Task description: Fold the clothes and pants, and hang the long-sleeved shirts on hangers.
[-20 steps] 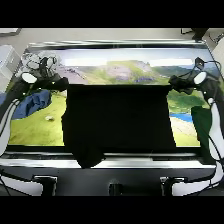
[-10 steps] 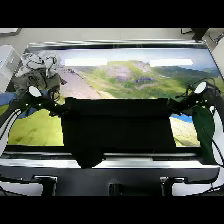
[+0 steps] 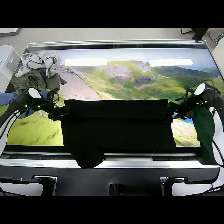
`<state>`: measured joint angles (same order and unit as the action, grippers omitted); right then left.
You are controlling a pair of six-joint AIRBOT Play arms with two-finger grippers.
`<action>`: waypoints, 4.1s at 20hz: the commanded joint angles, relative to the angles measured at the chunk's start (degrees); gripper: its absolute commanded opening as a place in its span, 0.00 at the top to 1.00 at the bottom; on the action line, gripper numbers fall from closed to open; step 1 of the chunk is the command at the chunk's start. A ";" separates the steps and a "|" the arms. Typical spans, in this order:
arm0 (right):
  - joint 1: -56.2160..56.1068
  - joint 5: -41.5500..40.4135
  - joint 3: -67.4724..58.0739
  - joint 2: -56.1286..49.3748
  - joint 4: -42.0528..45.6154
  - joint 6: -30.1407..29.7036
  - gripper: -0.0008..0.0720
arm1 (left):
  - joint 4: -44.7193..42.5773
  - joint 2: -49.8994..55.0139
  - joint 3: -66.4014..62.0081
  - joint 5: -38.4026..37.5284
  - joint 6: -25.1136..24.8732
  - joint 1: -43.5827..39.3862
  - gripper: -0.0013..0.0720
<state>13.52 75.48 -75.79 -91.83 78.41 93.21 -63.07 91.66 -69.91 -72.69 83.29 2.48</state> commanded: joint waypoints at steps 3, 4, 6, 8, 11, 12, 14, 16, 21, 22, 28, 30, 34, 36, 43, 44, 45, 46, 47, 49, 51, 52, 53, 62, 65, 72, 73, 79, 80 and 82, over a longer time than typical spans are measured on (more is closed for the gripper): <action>8.37 15.74 -3.19 2.45 0.35 -0.96 0.28 | -0.87 -5.70 1.64 -10.56 -1.01 7.26 0.16; 10.08 16.65 -1.07 3.65 0.35 -1.11 0.28 | -0.83 -8.46 6.45 -10.43 -1.92 8.22 0.16; 11.69 15.30 5.68 7.10 0.39 -2.03 0.28 | -0.61 -14.58 19.71 -8.11 -3.74 8.61 0.18; 11.52 12.79 11.67 10.05 0.20 -3.10 0.28 | 2.38 -20.92 32.68 -4.72 -6.47 8.50 0.18; 11.52 12.70 14.99 11.34 -0.96 -3.74 0.28 | 8.96 -26.40 43.32 -0.85 -9.94 8.41 0.18; 11.52 12.87 14.97 11.37 -1.33 -3.72 0.28 | 10.69 -26.36 45.09 -0.09 -10.69 8.24 0.18; 11.52 13.07 14.99 11.37 -2.78 -3.72 0.29 | 12.63 -25.86 46.45 1.73 -11.15 7.08 0.19; 11.52 13.14 14.99 11.37 -3.43 -3.74 0.29 | 13.64 -25.18 46.53 3.02 -11.10 4.66 0.19; 11.52 14.14 14.99 11.37 -3.37 -4.57 0.30 | 14.51 -23.98 46.51 12.13 -4.09 -0.13 0.63; 11.52 14.32 14.99 11.37 -3.26 -4.57 0.30 | 14.49 -24.00 46.49 13.27 -2.99 -0.28 0.67; 11.52 11.80 22.93 11.34 -0.22 -5.44 0.27 | 14.38 -24.79 45.97 9.66 -8.37 -0.31 0.94; 11.52 9.29 26.32 11.34 -0.48 -6.12 0.21 | 13.86 -25.88 45.46 9.11 -8.37 -0.31 0.94; 11.52 4.44 27.50 11.06 -2.78 -6.73 0.21 | 13.55 -29.03 43.89 8.04 -8.33 -0.31 0.94; 11.52 4.04 27.50 10.19 -3.87 -6.69 0.22 | 13.55 -29.57 43.04 7.69 -8.31 -0.31 0.94; 11.52 4.61 28.15 9.27 -6.45 -8.79 0.94 | 12.17 -29.62 39.52 6.86 -8.35 -0.26 0.94; 11.52 5.62 26.40 10.01 -6.45 -10.03 0.94 | 10.99 -29.62 37.92 5.46 -8.35 -0.17 0.94; 11.52 5.73 23.80 11.13 -6.45 -10.14 0.94 | 9.55 -29.62 35.67 3.67 -8.35 0.13 0.94; 11.52 6.03 20.57 12.13 -6.78 -10.05 0.94 | 8.02 -29.57 32.85 2.14 -8.33 0.63 0.94; 11.52 6.47 16.76 12.79 -7.69 -9.11 0.94 | 7.69 -29.49 30.08 1.07 -8.35 1.22 0.94; 11.50 6.01 9.25 12.70 -11.74 -6.45 0.94 | 6.95 -28.57 23.67 1.57 -8.33 2.14 0.94; 9.66 3.21 3.89 11.34 -11.43 -5.27 0.94 | 6.71 -24.48 16.35 1.73 -8.33 2.12 0.94; 8.07 1.55 1.77 9.86 -10.32 -4.74 0.94 | 6.71 -21.51 12.74 1.75 -8.33 1.86 0.94; 6.56 0.09 -0.04 8.00 -9.75 -4.24 0.94 | 6.73 -17.92 8.90 1.75 -8.33 1.70 0.94; 3.06 -11.43 -5.27 -6.27 -15.23 1.18 0.94 | 10.38 9.18 -17.27 1.29 -7.19 1.70 0.94; 3.06 -11.34 -5.27 -8.13 -17.73 1.18 0.93 | 11.08 14.03 -17.59 -0.07 -7.21 1.73 0.94; 7.50 -3.65 -10.78 -8.07 -16.04 0.98 0.08 | 12.76 13.70 -23.15 -13.46 -7.17 5.79 0.08; 8.61 -3.19 -10.64 -8.48 -15.26 0.59 0.01 | 12.79 12.85 -24.20 -14.40 -6.43 6.54 0.08; 6.78 1.38 -10.58 -16.17 -21.62 -1.99 0.02 | 20.96 5.97 -24.76 -13.22 -5.73 6.56 0.09; 6.16 0.59 -10.60 -16.74 -23.02 -1.99 0.07 | 22.51 5.09 -24.76 -13.00 -5.75 5.88 0.09; 4.94 -1.75 -10.60 -16.85 -25.66 -1.97 0.55 | 23.56 3.85 -24.76 -11.02 -5.73 4.00 0.09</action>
<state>19.79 75.13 -86.30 -107.33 56.90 91.81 -42.96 97.60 -94.45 -85.34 77.43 7.97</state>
